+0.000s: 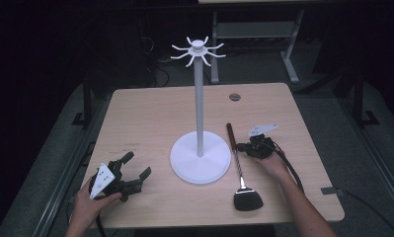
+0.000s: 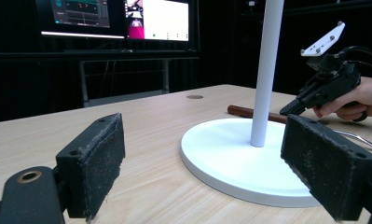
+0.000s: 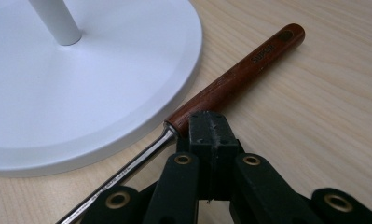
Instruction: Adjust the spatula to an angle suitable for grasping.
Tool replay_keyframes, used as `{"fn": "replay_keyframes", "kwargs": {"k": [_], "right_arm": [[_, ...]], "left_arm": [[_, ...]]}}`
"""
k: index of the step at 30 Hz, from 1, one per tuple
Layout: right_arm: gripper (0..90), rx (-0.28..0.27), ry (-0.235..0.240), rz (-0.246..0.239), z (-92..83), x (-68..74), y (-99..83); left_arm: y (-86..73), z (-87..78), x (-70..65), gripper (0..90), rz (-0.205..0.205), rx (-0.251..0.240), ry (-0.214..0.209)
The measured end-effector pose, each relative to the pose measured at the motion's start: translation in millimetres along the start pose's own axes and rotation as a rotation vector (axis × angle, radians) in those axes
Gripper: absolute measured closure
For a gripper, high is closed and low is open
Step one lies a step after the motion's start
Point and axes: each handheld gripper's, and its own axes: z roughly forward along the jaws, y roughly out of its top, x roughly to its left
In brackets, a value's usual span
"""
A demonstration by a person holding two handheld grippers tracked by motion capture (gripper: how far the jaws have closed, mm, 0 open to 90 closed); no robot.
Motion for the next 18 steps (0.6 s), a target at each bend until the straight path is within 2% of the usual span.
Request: {"fn": "replay_keyframes", "kwargs": {"k": [9,12,15,18], "right_arm": [[89.7,0.007,0.007,-0.012,1.2,2.9,1.1],[89.7,0.003,-0.012,-0.003,-3.3,3.7,2.9],[89.7,0.012,-0.010,0.008,-12.9,9.3,4.0],[89.7,0.023,0.004,0.009,-22.6,22.4,2.8]], "left_arm": [[0.0,0.0,-0.1,12.9,0.000,0.000,0.001],[0.0,0.0,-0.1,12.9,0.000,0.000,0.001],[0.0,-0.1,-0.1,12.9,0.001,0.001,0.002],[0.0,-0.1,-0.2,12.9,-0.001,0.000,0.004]]}}
